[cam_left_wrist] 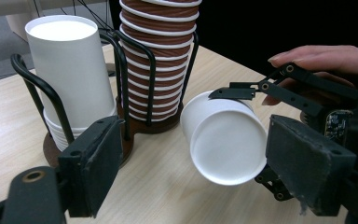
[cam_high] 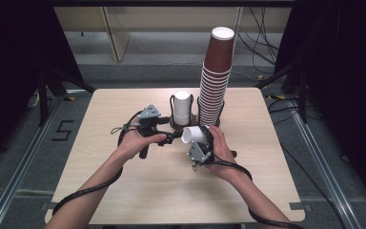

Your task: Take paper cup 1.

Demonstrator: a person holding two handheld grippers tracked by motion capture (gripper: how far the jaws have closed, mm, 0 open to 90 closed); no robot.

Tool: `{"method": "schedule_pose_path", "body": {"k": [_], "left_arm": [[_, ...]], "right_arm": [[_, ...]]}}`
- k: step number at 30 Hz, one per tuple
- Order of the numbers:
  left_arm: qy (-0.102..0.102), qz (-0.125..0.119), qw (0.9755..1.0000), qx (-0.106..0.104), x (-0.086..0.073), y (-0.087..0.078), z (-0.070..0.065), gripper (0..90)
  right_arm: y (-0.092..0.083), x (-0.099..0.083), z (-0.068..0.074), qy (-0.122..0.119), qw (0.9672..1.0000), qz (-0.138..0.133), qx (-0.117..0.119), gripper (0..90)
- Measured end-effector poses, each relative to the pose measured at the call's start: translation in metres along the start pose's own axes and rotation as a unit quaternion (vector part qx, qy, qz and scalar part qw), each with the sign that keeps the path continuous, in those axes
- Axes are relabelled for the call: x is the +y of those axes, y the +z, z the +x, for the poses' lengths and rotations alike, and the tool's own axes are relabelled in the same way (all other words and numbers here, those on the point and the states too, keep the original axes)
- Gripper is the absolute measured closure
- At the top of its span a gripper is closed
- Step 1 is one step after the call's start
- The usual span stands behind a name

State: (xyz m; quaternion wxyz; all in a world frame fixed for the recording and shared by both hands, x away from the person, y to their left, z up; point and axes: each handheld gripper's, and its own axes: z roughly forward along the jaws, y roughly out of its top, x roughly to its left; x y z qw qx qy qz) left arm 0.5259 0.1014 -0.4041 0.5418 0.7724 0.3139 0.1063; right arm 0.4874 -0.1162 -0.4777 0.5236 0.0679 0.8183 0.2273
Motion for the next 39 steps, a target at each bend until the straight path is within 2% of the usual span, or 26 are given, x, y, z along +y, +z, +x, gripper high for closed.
{"method": "schedule_pose_path", "body": {"k": [1,5,7,9,11,13,14,16,17,18,21,22,23,24,25,26,32,33,35,36,37,39], "left_arm": [[-0.001,0.004,1.0,0.002,0.001,0.0,0.0,18.6],[-0.004,0.008,1.0,-0.004,0.001,0.003,-0.001,18.7],[-0.006,0.009,0.9999,-0.003,0.001,0.004,-0.002,18.7],[-0.008,0.013,0.9998,-0.009,0.002,0.007,-0.003,18.7],[-0.011,0.013,0.9997,-0.017,0.003,0.009,-0.004,18.6],[-0.009,0.017,0.9997,-0.017,0.003,0.01,-0.005,18.3],[-0.008,0.027,0.9994,-0.021,0.004,0.013,-0.006,18.1],[-0.005,0.029,0.9992,-0.026,0.004,0.015,-0.007,17.9],[-0.002,0.034,0.9991,-0.027,0.004,0.016,-0.008,16.4],[0.0,0.04,0.9988,-0.029,0.004,0.018,-0.009,16.4],[0.019,0.062,0.9973,-0.035,0.004,0.025,-0.011,15.1],[0.024,0.07,0.9967,-0.033,0.003,0.027,-0.011,14.9],[0.021,0.082,0.9958,-0.036,0.003,0.031,-0.01,14.8],[0.021,0.082,0.9958,-0.036,0.003,0.031,-0.01,14.8],[0.02,0.086,0.9954,-0.037,0.003,0.033,-0.01,14.8],[0.021,0.09,0.995,-0.037,0.004,0.035,-0.009,14.8],[0.021,0.119,0.9916,-0.047,0.003,0.046,-0.01,15.3],[0.022,0.124,0.9909,-0.047,0.002,0.048,-0.011,15.4],[0.02,0.133,0.9896,-0.051,0.001,0.051,-0.01,16.6],[0.017,0.136,0.9894,-0.049,0.001,0.052,-0.011,17.0],[0.014,0.139,0.9887,-0.054,0.0,0.054,-0.01,17.5],[0.01,0.144,0.9882,-0.052,-0.001,0.055,-0.01,18.0]], "right_arm": [[0.0,0.0,0.0,0.0,1.0,0.0,0.0,30.8],[0.001,0.0,0.002,-0.042,0.999,-0.001,-0.012,30.9],[0.001,0.0,0.003,-0.046,0.9989,0.001,-0.01,30.9],[0.001,0.001,0.003,-0.086,0.996,0.0,-0.022,31.0],[0.001,0.001,0.004,-0.116,0.9929,0.004,-0.026,31.0],[0.002,0.002,0.005,-0.133,0.9907,0.005,-0.028,31.1],[0.002,0.002,0.006,-0.139,0.9899,0.005,-0.029,31.1],[0.002,0.002,0.007,-0.145,0.989,0.005,-0.027,31.1],[0.002,0.002,0.009,-0.157,0.9872,0.005,-0.028,31.1],[0.002,0.002,0.009,-0.157,0.9872,0.005,-0.028,31.1],[0.003,0.003,0.011,-0.164,0.986,0.005,-0.032,31.2],[0.002,0.004,0.011,-0.171,0.9847,0.008,-0.034,31.2],[0.003,0.005,0.007,-0.205,0.9781,0.001,-0.035,31.3],[0.003,0.005,0.007,-0.205,0.9781,0.001,-0.035,31.3],[0.004,0.005,0.005,-0.223,0.9742,0.0,-0.036,31.2],[0.004,0.005,0.005,-0.228,0.9729,-0.001,-0.037,31.2],[0.003,0.005,0.006,-0.234,0.9716,-0.001,-0.034,31.2],[0.004,0.004,0.009,-0.211,0.9767,-0.011,-0.041,31.2],[0.003,0.005,0.009,-0.221,0.9744,-0.007,-0.039,31.2],[0.003,0.005,0.01,-0.221,0.9745,-0.002,-0.038,31.2],[0.003,0.005,0.008,-0.239,0.9704,-0.002,-0.035,31.2],[0.003,0.006,0.007,-0.242,0.9694,-0.004,-0.042,31.2]]}}
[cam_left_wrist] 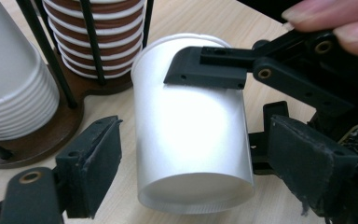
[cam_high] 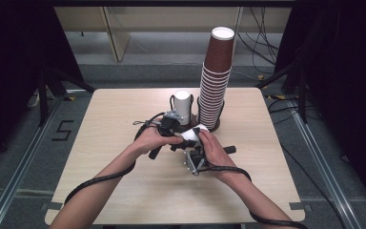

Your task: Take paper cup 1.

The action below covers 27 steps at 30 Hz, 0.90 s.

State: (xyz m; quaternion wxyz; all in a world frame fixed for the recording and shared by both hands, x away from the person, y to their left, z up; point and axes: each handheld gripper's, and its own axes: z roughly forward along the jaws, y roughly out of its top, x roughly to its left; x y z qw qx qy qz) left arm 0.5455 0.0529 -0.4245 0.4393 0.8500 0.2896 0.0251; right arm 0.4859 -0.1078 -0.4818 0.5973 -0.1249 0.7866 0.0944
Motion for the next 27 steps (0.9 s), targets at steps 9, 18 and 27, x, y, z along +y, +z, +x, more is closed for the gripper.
{"method": "schedule_pose_path", "body": {"k": [9,18,27], "left_arm": [[-0.012,0.003,0.9999,-0.005,-0.0013,0.0047,0.0033,24.0],[-0.008,0.012,0.9999,-0.004,-0.0026,0.0061,0.0032,27.8],[0.006,0.011,0.9999,0.001,-0.0039,0.0048,0.0017,32.0]], "right_arm": [[-0.0008,0.0034,0.0008,-0.005,1.0,-0.003,-0.002,31.2],[-0.001,0.0062,0.0009,-0.017,0.9998,-0.004,-0.005,30.3],[-0.0009,0.0075,0.0031,-0.014,0.9999,-0.004,0.003,25.8]]}}
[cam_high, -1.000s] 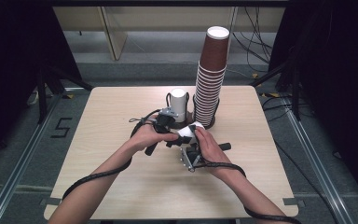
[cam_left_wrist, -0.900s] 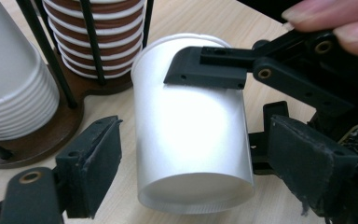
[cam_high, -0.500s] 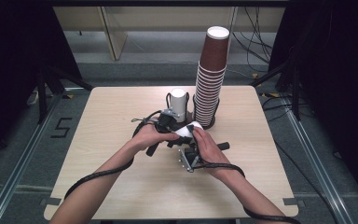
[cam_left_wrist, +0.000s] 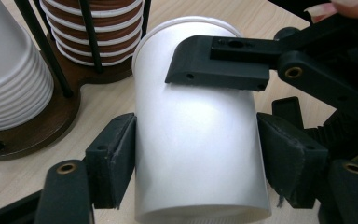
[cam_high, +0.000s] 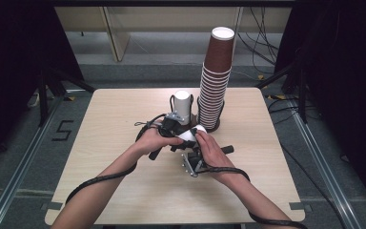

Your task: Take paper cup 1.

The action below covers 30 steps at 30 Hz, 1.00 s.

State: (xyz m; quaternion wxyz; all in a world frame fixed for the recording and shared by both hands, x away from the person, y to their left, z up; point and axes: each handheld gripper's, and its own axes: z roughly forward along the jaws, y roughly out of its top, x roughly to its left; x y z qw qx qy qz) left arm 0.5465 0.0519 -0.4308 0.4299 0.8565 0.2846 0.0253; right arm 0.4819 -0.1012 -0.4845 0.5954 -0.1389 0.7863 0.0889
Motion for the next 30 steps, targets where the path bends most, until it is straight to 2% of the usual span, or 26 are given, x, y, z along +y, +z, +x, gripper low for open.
{"method": "schedule_pose_path", "body": {"k": [5,6,7,8,12,16,18,19,20,21,23,24,25,26,27,28,30], "left_arm": [[0.006,-0.009,0.9999,-0.003,-0.001,-0.001,0.0,34.1],[0.011,-0.013,0.9998,0.004,-0.001,-0.002,-0.001,34.7],[0.013,-0.015,0.9998,0.005,-0.001,-0.002,-0.001,35.0],[0.015,-0.016,0.9997,0.004,-0.001,-0.002,-0.002,35.2],[0.023,-0.021,0.9995,0.012,-0.001,-0.002,-0.003,35.6],[0.025,-0.025,0.9993,0.015,-0.002,-0.001,-0.002,35.6],[0.024,-0.031,0.9991,0.017,-0.004,-0.001,-0.002,35.6],[0.024,-0.031,0.9991,0.017,-0.004,-0.001,-0.002,35.6],[0.023,-0.034,0.999,0.019,-0.004,-0.001,-0.002,35.6],[0.021,-0.036,0.9989,0.019,-0.004,0.0,-0.001,35.6],[0.016,-0.045,0.9987,0.019,-0.005,0.001,-0.002,35.6],[0.016,-0.047,0.9986,0.019,-0.005,0.001,-0.002,35.6],[0.017,-0.048,0.9985,0.02,-0.005,0.001,-0.002,35.6],[0.017,-0.048,0.9985,0.02,-0.005,0.001,-0.002,35.6],[0.022,-0.045,0.9985,0.022,-0.005,0.0,-0.001,35.6],[0.021,-0.047,0.9985,0.019,-0.005,0.0,-0.001,35.6],[0.025,-0.046,0.9984,0.023,-0.004,-0.001,-0.001,35.7]], "right_arm": [[0.0,0.0,-0.002,-0.007,1.0,-0.002,-0.003,23.1],[-0.001,-0.001,-0.003,-0.006,1.0,-0.003,-0.001,22.1],[0.0,-0.001,-0.004,-0.006,0.9999,-0.003,0.008,21.6],[0.0,-0.001,-0.004,-0.006,0.9999,-0.004,0.007,21.1],[-0.001,-0.002,-0.004,-0.007,0.9999,-0.007,-0.007,18.5],[-0.001,-0.004,-0.004,-0.005,1.0,-0.006,0.004,16.1],[-0.003,-0.005,-0.004,-0.004,1.0,-0.005,-0.008,15.3],[-0.003,-0.005,-0.003,-0.001,1.0,-0.007,-0.001,15.2],[-0.005,-0.006,-0.001,0.016,0.9998,0.001,0.007,15.1],[-0.006,-0.006,-0.001,0.015,0.9999,0.003,0.007,15.1],[-0.006,-0.009,0.001,0.027,0.9996,-0.01,0.007,15.1],[-0.008,-0.009,0.001,0.026,0.9996,-0.004,0.007,15.1],[-0.007,-0.01,-0.001,0.011,0.9998,-0.014,0.005,15.1],[-0.009,-0.011,0.001,0.024,0.9997,-0.004,0.004,15.1],[-0.009,-0.011,0.001,0.024,0.9997,-0.004,0.004,15.1],[-0.008,-0.011,-0.003,-0.008,0.9997,-0.022,-0.005,15.1],[-0.009,-0.013,-0.002,-0.012,0.9997,-0.021,-0.006,15.0]]}}
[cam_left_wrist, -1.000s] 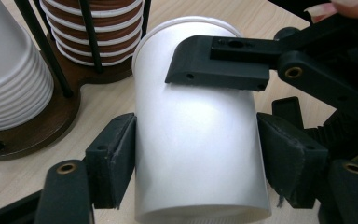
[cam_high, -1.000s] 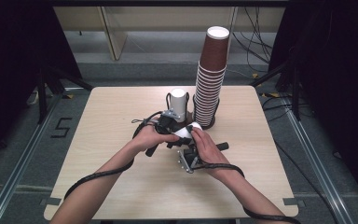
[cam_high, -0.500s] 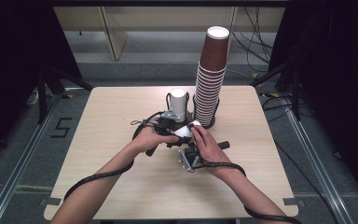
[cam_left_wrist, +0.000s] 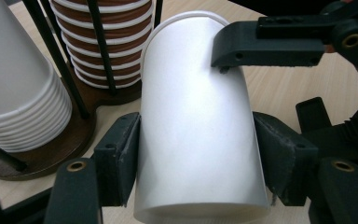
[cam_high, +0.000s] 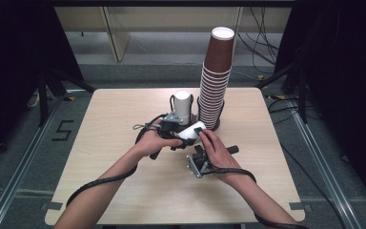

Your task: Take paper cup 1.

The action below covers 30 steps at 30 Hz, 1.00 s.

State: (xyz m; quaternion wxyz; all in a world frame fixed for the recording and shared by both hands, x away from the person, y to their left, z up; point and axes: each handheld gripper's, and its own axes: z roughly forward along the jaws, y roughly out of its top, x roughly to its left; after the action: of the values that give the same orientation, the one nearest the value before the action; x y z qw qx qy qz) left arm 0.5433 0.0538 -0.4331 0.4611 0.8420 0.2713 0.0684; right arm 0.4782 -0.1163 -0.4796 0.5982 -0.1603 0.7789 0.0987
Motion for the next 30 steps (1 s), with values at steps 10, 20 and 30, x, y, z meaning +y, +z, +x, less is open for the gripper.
{"method": "schedule_pose_path", "body": {"k": [10,20,30], "left_arm": [[0.007,-0.013,0.9998,0.011,0.0,-0.003,0.002,35.8],[0.008,-0.032,0.9993,0.018,-0.006,-0.008,0.002,35.7],[0.005,-0.047,0.9985,0.026,-0.011,-0.014,0.003,35.5]], "right_arm": [[-0.008,-0.005,0.005,0.054,0.9983,-0.01,-0.019,15.5],[-0.021,-0.019,-0.001,0.178,0.9837,0.025,0.006,16.8],[-0.023,-0.029,-0.004,0.349,0.9362,0.035,0.028,20.6]]}}
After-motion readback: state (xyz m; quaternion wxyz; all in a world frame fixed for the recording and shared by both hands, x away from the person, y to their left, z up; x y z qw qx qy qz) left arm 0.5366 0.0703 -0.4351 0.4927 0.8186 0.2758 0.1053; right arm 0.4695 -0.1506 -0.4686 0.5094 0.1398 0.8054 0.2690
